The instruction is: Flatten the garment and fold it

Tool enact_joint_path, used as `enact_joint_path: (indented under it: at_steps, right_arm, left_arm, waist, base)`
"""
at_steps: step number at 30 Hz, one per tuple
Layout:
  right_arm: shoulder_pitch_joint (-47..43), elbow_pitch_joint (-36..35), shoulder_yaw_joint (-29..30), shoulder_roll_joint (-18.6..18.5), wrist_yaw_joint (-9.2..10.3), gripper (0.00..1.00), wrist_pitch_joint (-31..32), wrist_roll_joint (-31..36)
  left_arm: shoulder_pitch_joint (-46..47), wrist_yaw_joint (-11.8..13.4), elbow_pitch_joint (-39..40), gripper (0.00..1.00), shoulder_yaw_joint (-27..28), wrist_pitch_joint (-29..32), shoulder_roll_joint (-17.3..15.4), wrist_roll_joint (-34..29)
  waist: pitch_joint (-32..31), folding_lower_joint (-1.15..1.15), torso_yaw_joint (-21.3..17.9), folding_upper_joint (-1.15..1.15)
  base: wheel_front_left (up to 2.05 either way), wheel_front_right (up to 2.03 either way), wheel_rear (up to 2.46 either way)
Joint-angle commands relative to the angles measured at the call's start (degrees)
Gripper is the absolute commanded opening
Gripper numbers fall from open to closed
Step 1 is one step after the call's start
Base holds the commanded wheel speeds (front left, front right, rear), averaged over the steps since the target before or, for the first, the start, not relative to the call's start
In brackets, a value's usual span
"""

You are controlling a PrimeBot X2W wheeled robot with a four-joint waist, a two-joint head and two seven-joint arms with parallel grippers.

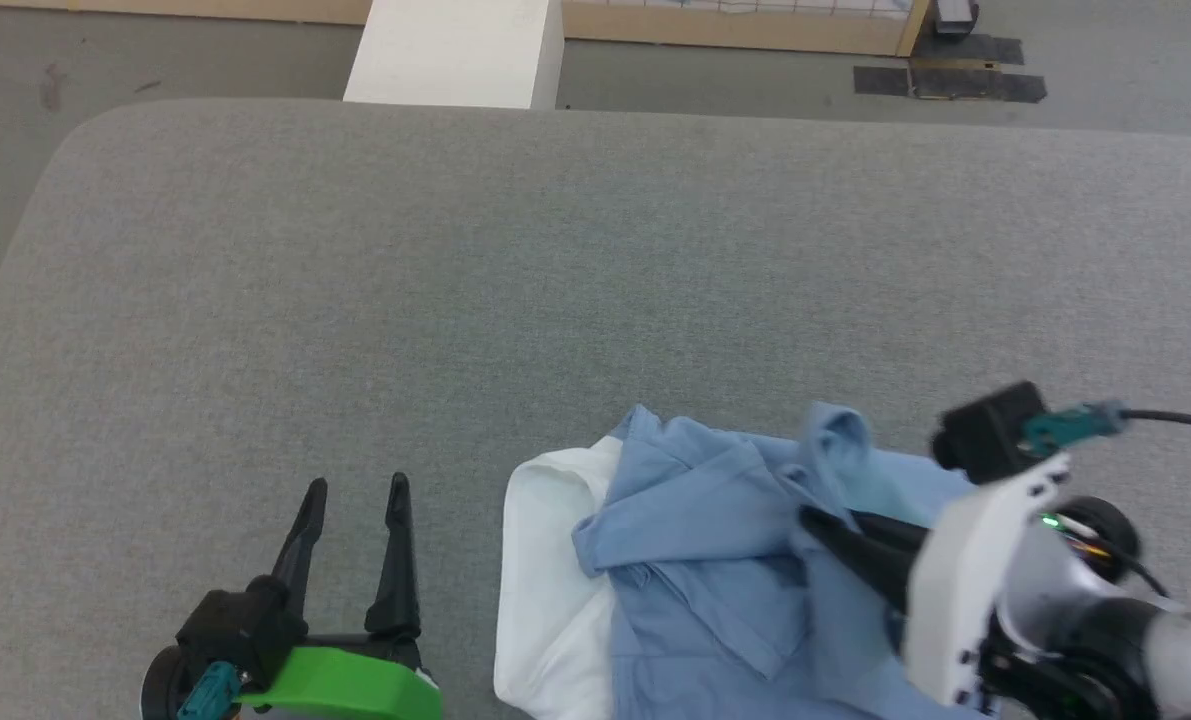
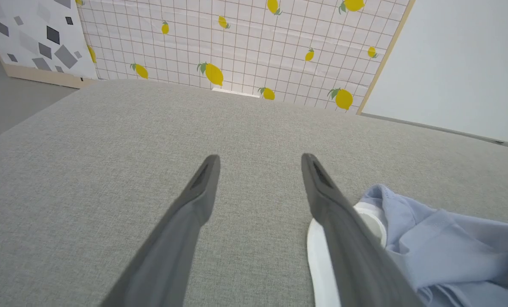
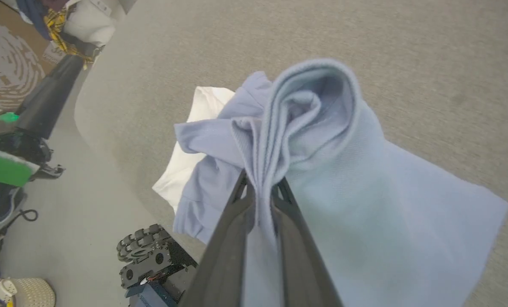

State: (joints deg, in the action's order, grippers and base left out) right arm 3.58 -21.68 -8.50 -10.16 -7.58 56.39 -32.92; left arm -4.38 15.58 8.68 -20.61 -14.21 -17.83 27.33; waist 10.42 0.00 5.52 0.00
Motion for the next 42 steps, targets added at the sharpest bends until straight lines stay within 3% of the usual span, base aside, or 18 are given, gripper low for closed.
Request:
enact_joint_path:
  at_steps: [1,7,18,19,20,21,28,33,39,42]
  right_arm:
    - [1.9,0.7,-1.5,0.9,0.09,0.00,-0.8,-0.1]
    - [8.0,7.8,-9.1,3.3,0.09,0.00,-3.9,2.5]
    - [15.0,28.4,-14.5,7.2,0.09,0.00,-15.7,7.6]
    - [15.6,29.9,-15.3,7.2,0.09,0.27,-17.3,7.0]
    - [15.9,31.2,-16.0,7.2,0.09,0.87,-18.3,6.3]
    - [16.2,32.4,-16.6,7.2,0.09,1.00,-19.2,5.6]
    - [17.6,32.8,-18.6,7.3,0.09,1.00,-21.5,2.9]
    - [13.7,24.9,-9.9,5.3,0.09,1.00,-21.5,5.8]
    - [1.8,12.8,4.4,0.8,0.09,1.00,-19.5,10.5]
    - [-4.1,8.9,9.7,1.1,0.09,1.00,-17.8,11.1]
  left_arm:
    - [1.4,-0.4,-0.2,1.00,0.0,-0.3,0.5,0.6]
    - [2.5,-0.8,-1.2,1.00,-0.4,-0.4,1.4,0.7]
    - [3.8,-1.7,-3.3,1.00,-1.1,-0.5,2.8,1.0]
    - [4.0,-1.8,-3.6,1.00,-1.2,-0.5,2.9,1.0]
    - [4.2,-1.9,-3.8,1.00,-1.3,-0.5,3.0,1.1]
    - [4.3,-2.0,-3.9,1.00,-1.3,-0.6,3.0,1.1]
    - [3.8,-2.2,-4.9,1.00,-1.3,-0.6,2.9,1.7]
    - [2.6,-1.8,-4.3,1.00,-0.9,-0.4,2.2,1.8]
    - [1.7,-1.2,-2.6,1.00,-1.1,0.3,1.3,1.4]
    - [1.6,-1.0,-1.9,1.00,-1.2,0.4,1.1,1.2]
  waist:
    - [0.7,0.00,0.8,0.00]
    - [1.8,0.00,2.3,0.00]
    - [2.3,0.00,3.5,0.00]
    - [2.3,0.00,3.6,0.00]
    - [2.3,0.00,3.6,0.00]
    - [2.2,0.00,3.5,0.00]
    - [0.8,0.00,1.8,0.00]
    - [-0.5,0.00,0.4,0.00]
    - [-1.0,0.00,-0.6,0.00]
    - [-0.6,0.00,-0.8,0.00]
  base:
    - [0.00,0.00,0.00]
    - [0.00,0.00,0.00]
    - [0.00,0.00,0.00]
    - [0.00,0.00,0.00]
    - [0.00,0.00,0.00]
    - [0.00,0.00,0.00]
    - [0.00,0.00,0.00]
    - [0.00,0.00,0.00]
    - [0.00,0.00,0.00]
    - [0.00,0.00,0.00]
